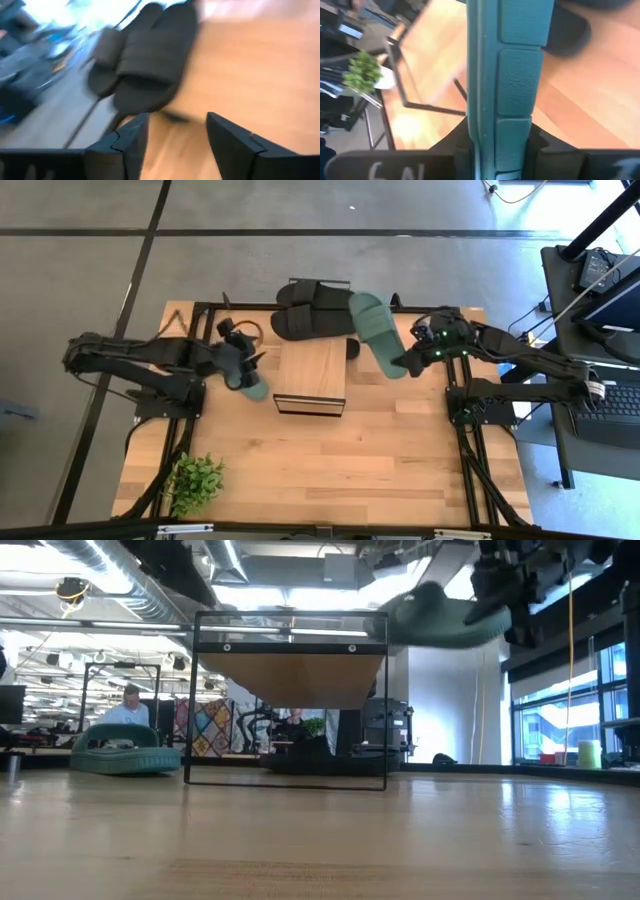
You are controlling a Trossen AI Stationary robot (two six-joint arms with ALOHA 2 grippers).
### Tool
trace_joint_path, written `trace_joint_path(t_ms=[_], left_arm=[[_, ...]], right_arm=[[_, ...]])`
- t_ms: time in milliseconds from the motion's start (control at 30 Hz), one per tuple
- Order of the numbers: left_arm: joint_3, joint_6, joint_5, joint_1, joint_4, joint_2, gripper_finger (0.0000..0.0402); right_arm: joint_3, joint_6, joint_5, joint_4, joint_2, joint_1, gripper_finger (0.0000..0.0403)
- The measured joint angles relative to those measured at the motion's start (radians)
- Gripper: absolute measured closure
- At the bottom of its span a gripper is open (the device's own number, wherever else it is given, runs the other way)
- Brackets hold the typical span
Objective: Pick and place slides into the shelf
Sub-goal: Put the green slipper under the shelf
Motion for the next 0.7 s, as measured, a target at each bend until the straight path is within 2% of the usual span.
trace_joint_path(t_ms=[100, 233, 433, 567, 700], left_arm=[[-0.085, 0.096, 0.129, 0.048, 0.154, -0.099, 0.0212], [-0.171, 0.160, 0.246, 0.112, 0.268, -0.203, 0.0212], [-0.269, 0.179, 0.266, 0.189, 0.341, -0.291, 0.0212], [-0.318, 0.178, 0.268, 0.219, 0.353, -0.307, 0.0212], [-0.350, 0.176, 0.268, 0.235, 0.357, -0.307, 0.0212]], right_arm=[[0.000, 0.003, -0.005, -0.060, 0.020, -0.003, 0.0324], [0.000, 0.047, -0.048, -0.150, 0.052, -0.003, 0.0324], [0.000, 0.073, -0.132, -0.248, 0.106, -0.003, 0.0324], [-0.002, 0.074, -0.231, -0.270, 0.146, -0.003, 0.0324], [-0.002, 0.054, -0.258, -0.331, 0.193, -0.002, 0.0324]])
